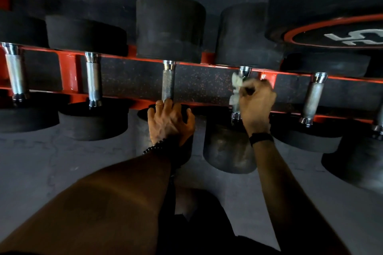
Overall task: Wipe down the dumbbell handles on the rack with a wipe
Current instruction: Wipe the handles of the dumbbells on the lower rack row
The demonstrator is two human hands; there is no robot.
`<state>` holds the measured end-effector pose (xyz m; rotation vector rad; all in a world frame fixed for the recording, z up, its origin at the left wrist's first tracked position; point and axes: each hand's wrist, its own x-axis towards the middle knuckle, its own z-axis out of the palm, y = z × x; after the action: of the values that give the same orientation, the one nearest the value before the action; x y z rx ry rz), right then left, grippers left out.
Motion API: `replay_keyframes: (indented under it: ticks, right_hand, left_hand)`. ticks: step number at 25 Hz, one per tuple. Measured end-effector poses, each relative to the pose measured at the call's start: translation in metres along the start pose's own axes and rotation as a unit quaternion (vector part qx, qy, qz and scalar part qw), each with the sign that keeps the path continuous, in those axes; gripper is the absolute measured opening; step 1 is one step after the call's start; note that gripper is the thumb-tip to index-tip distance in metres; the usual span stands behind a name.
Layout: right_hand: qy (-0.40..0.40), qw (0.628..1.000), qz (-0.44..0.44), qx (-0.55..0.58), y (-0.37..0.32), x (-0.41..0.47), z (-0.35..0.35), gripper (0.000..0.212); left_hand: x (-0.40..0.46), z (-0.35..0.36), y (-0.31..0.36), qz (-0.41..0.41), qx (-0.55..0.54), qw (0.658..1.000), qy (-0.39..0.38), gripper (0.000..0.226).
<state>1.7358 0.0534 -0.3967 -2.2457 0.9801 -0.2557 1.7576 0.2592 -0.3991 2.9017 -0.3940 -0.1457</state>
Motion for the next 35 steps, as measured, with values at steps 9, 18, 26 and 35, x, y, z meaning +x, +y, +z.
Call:
replay_keyframes:
  ticks: [9, 18, 26, 35]
  right_hand:
    - [0.013, 1.000, 0.000, -0.004, -0.007, 0.017, -0.003, 0.014]
    - [0.054, 0.998, 0.022, 0.038, -0.001, 0.021, -0.002, 0.020]
    - [0.010, 1.000, 0.018, 0.020, 0.007, 0.013, -0.010, 0.019]
    - [-0.013, 0.997, 0.074, 0.029, 0.008, -0.002, -0.014, 0.020]
  left_hand:
    - [0.000, 0.000, 0.000, 0.002, 0.010, 1.000, -0.006, 0.032]
    - [0.000, -0.001, 0.000, 0.001, 0.013, 1.000, -0.015, 0.033]
    - [0.001, -0.001, 0.000, 0.004, 0.016, 1.000, -0.019, 0.035]
    - [0.001, -0.001, 0.000, 0.003, 0.011, 1.000, -0.011, 0.034]
